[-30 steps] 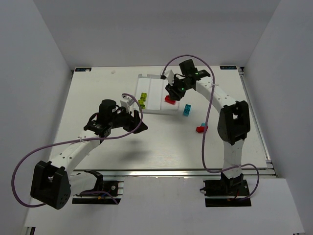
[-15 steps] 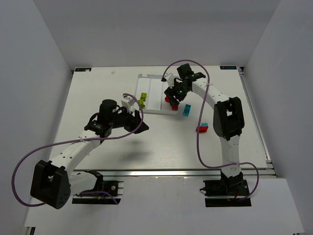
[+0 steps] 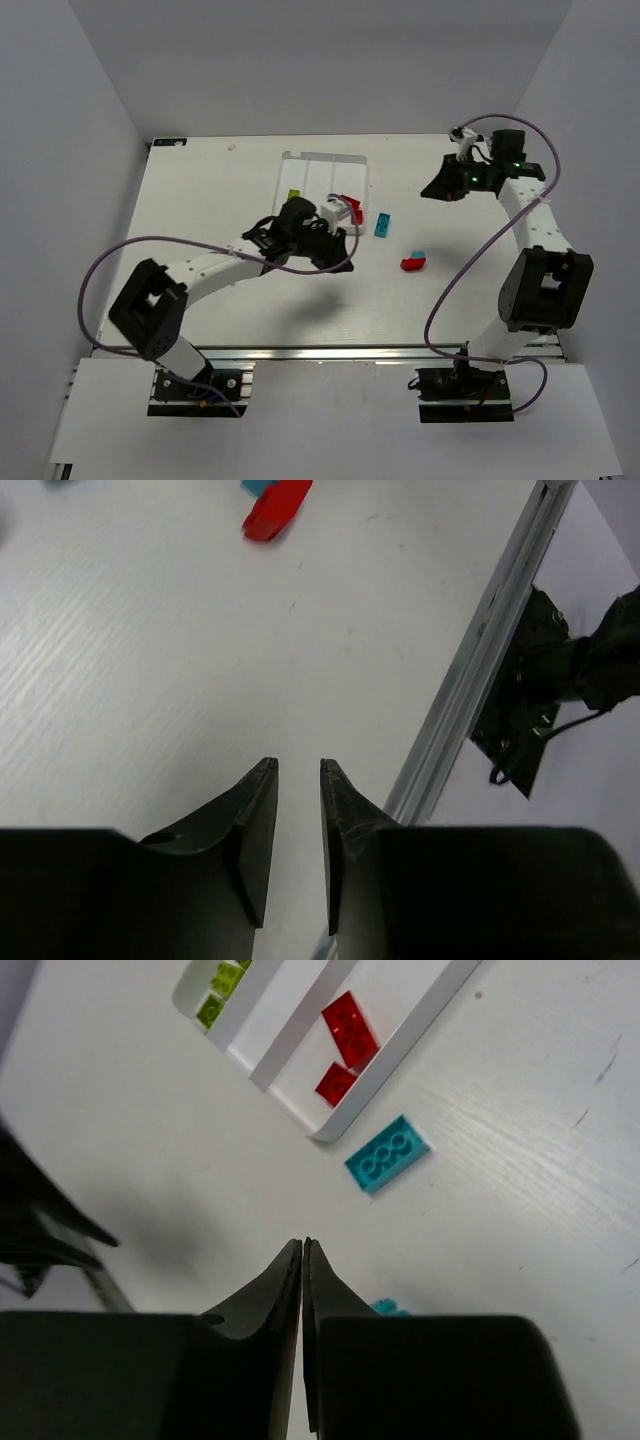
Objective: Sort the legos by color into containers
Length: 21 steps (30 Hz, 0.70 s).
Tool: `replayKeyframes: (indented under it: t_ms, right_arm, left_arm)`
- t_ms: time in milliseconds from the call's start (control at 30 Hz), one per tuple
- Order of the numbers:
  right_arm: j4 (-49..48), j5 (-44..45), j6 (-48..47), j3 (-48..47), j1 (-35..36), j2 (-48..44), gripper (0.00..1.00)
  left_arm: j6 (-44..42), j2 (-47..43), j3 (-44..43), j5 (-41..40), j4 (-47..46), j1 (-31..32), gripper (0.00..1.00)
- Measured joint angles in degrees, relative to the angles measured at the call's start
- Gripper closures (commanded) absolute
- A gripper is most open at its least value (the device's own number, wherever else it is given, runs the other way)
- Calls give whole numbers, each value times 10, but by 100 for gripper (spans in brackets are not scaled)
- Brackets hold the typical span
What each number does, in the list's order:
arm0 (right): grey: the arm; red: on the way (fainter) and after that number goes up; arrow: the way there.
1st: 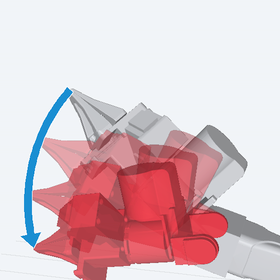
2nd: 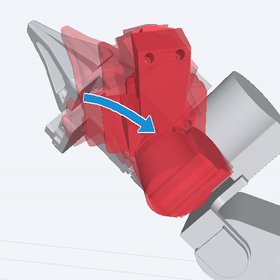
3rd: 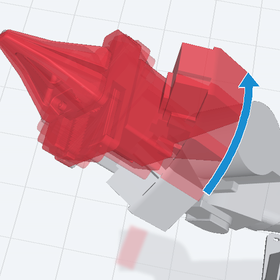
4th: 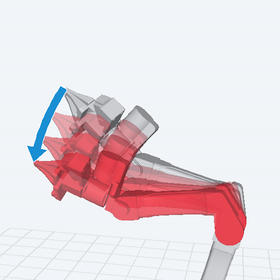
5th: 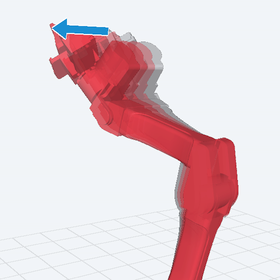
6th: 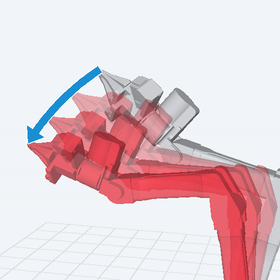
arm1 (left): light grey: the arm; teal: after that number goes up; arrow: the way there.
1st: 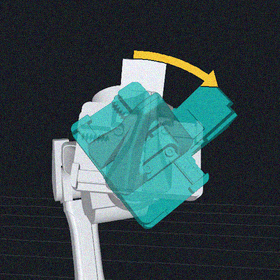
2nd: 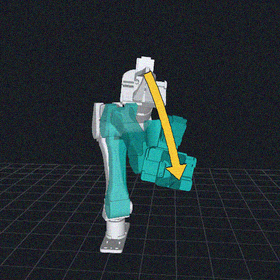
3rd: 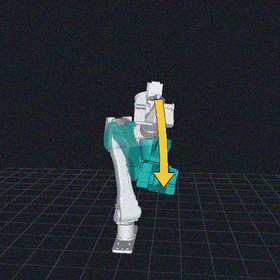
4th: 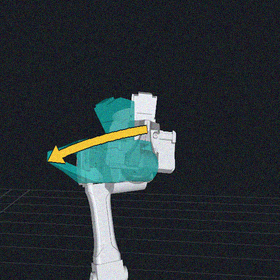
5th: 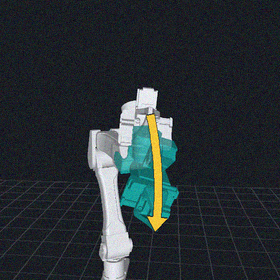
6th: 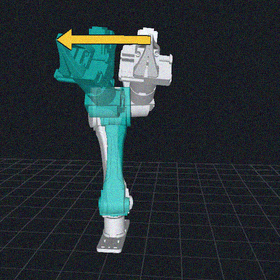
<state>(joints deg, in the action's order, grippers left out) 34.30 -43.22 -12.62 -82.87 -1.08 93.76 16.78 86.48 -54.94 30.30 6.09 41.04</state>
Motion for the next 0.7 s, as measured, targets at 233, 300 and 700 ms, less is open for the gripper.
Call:
replayKeyframes:
  t_ms: [233,300,700]
  right_arm:
    - [212,-211,-200,4,-122,49,11]
    - [256,-236,-253,14,-134,50,11]
    - [139,-195,-187,120,-162,-100,11]
  left_arm:
    - [-96,193,-197,-80,21,107,31]
    - [-132,233,-230,-97,25,125,29]
    - [-277,342,-292,-210,6,165,27]
